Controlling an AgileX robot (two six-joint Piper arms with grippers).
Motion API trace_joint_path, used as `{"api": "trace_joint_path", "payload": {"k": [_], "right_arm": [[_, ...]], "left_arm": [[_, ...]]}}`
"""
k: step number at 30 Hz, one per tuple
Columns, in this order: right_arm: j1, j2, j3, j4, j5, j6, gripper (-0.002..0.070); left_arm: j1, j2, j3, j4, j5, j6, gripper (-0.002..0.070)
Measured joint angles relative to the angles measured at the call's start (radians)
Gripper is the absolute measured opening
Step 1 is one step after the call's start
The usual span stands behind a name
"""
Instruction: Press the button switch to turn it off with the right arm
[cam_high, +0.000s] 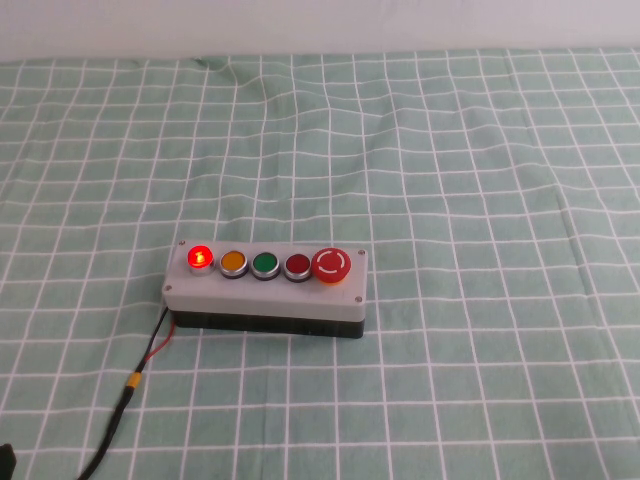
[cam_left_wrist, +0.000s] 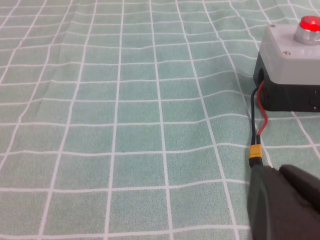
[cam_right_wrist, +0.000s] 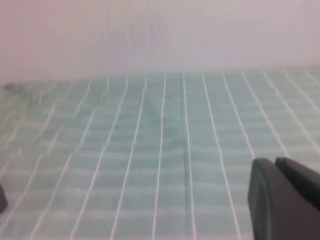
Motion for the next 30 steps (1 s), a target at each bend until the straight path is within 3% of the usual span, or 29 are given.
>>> {"api": "trace_joint_path", "payload": {"k": [11, 19, 26, 30], "right_arm": [[0.0, -0.001, 0.0, 0.053, -0.801, 0.0, -0.0016], [0.0, -0.007, 0.0, 0.235, -1.089, 0.0, -0.0016], [0.0, -0.007, -0.042, 0.226, -1.149, 0.0, -0.0016], [0.0, -0.007, -0.194, 0.18, -0.965, 0.033, -0.0016]], "left_arm": [[0.0, 0.0, 0.0, 0.0, 0.0, 0.0, -0.0003], [0.0, 0.0, 0.0, 0.0, 0.0, 0.0, -0.0003], [0.0, 0.0, 0.0, 0.0, 0.0, 0.0, -0.0003], [0.0, 0.0, 0.0, 0.0, 0.0, 0.0, -0.0003]]}}
